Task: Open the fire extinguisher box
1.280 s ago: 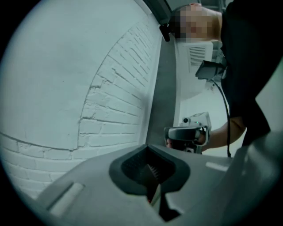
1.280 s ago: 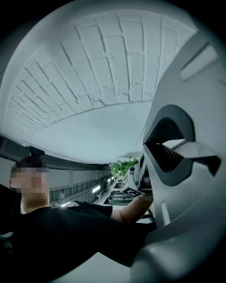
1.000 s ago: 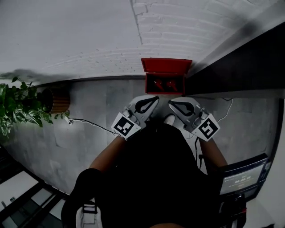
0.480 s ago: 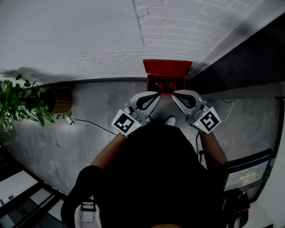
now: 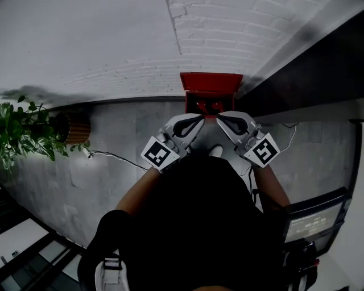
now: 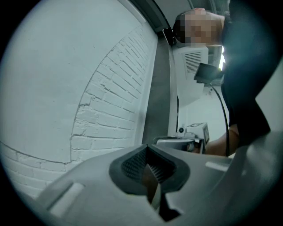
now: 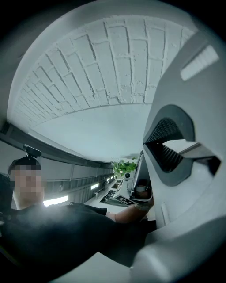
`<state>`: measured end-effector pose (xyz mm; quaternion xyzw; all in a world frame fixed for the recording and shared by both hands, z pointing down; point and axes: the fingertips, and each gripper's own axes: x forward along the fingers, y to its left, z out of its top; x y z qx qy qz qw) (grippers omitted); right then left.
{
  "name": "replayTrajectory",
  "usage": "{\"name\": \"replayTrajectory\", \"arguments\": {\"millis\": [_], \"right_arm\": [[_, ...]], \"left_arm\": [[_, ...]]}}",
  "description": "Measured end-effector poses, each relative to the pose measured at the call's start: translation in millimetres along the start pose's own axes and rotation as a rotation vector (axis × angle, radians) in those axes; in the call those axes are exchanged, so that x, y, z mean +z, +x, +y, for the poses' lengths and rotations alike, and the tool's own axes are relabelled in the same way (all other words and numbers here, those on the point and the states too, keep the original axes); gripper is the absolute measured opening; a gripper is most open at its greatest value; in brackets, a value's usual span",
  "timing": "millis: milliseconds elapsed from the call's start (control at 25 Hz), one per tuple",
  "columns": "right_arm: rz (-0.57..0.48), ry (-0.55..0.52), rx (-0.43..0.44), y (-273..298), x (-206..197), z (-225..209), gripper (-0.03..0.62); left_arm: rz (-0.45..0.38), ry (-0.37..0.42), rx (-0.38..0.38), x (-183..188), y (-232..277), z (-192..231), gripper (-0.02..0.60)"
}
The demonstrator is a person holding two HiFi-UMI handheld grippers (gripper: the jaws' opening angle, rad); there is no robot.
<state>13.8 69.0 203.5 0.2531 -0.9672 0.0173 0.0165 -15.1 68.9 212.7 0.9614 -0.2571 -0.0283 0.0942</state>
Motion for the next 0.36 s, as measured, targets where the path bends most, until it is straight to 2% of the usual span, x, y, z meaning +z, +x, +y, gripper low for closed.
{"name": "replayTrajectory", "arguments": {"millis": [360], "right_arm": [[-0.002,-0.006,-0.001,1.4,-0.2,-0.1,0.009]], "left_arm": [[-0.001,0.019,-0.006,3.2,0.2,0.2,0.000]]}}
